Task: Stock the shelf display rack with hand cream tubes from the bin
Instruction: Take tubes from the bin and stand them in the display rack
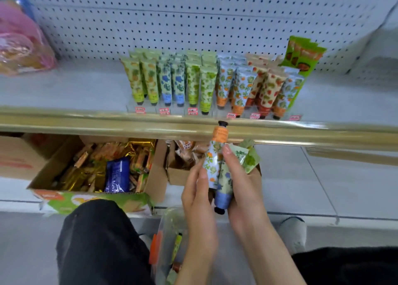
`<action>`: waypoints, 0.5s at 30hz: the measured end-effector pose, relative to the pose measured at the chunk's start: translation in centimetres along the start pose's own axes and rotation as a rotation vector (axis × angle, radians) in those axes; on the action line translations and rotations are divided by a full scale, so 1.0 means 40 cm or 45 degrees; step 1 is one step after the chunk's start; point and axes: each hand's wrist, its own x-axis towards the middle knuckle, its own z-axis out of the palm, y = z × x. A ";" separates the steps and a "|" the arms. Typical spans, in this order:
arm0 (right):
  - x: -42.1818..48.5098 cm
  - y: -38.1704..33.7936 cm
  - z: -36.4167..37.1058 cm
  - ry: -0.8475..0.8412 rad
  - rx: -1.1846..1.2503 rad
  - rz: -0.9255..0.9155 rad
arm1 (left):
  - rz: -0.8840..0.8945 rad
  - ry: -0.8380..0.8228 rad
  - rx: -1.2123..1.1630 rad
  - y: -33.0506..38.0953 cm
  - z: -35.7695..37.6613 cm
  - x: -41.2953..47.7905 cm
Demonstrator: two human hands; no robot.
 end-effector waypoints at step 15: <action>-0.023 -0.087 -0.016 -0.056 -0.101 -0.020 | 0.456 -0.429 0.583 0.063 0.040 -0.012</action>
